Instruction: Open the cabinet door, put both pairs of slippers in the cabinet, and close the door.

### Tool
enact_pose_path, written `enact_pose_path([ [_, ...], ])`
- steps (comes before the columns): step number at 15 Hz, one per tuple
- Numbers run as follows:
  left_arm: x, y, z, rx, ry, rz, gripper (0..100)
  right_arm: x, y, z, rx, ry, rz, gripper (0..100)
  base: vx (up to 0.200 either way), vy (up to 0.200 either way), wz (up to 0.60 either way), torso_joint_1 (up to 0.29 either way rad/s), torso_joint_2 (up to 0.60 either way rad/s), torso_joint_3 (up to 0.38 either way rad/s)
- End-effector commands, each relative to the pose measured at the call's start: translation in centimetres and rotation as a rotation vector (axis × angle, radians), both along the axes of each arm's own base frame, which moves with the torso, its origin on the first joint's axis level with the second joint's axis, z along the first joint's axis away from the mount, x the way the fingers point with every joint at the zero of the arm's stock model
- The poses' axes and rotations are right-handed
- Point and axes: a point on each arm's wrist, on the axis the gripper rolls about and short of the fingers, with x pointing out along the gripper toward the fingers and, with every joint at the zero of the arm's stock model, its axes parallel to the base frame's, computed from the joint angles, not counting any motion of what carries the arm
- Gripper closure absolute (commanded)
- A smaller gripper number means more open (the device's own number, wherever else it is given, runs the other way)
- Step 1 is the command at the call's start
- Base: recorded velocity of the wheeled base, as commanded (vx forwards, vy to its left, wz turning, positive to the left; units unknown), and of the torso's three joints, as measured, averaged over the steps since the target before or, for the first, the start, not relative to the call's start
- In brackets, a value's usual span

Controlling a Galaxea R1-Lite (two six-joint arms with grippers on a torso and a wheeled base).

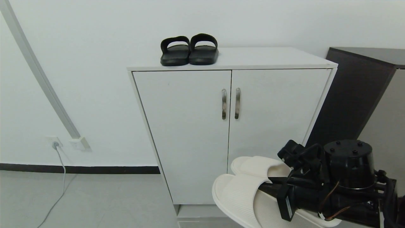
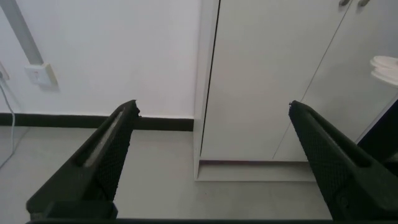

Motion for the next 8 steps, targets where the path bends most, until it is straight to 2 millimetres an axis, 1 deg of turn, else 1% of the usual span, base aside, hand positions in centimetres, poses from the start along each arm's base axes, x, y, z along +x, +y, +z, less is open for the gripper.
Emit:
enact_pose_path([
  [1, 0.07, 0.0, 0.02, 0.0, 0.009, 0.001, 0, -0.32, 0.17, -0.27, -0.004, 0.002, 0.014, 100, 0.0, 0.0, 0.0, -0.061, 0.45, 0.373],
  [5, 0.1, 0.01, 0.07, 0.0, 0.013, -0.002, 0, -0.16, 0.35, -0.67, -0.007, 0.003, 0.011, 100, 0.0, 0.0, 0.0, -0.029, 0.41, 0.38],
  [6, 0.14, 0.01, 0.03, 0.0, 0.018, -0.003, 0, -0.16, 0.35, -0.68, -0.008, 0.004, 0.011, 100, 0.0, 0.0, 0.0, -0.007, 0.18, 0.188],
  [8, 0.22, 0.01, 0.06, 0.001, 0.029, -0.007, 0, -0.16, 0.35, -0.67, -0.007, 0.003, 0.011, 100, 0.0, 0.0, 0.0, 0.002, 0.09, 0.073],
])
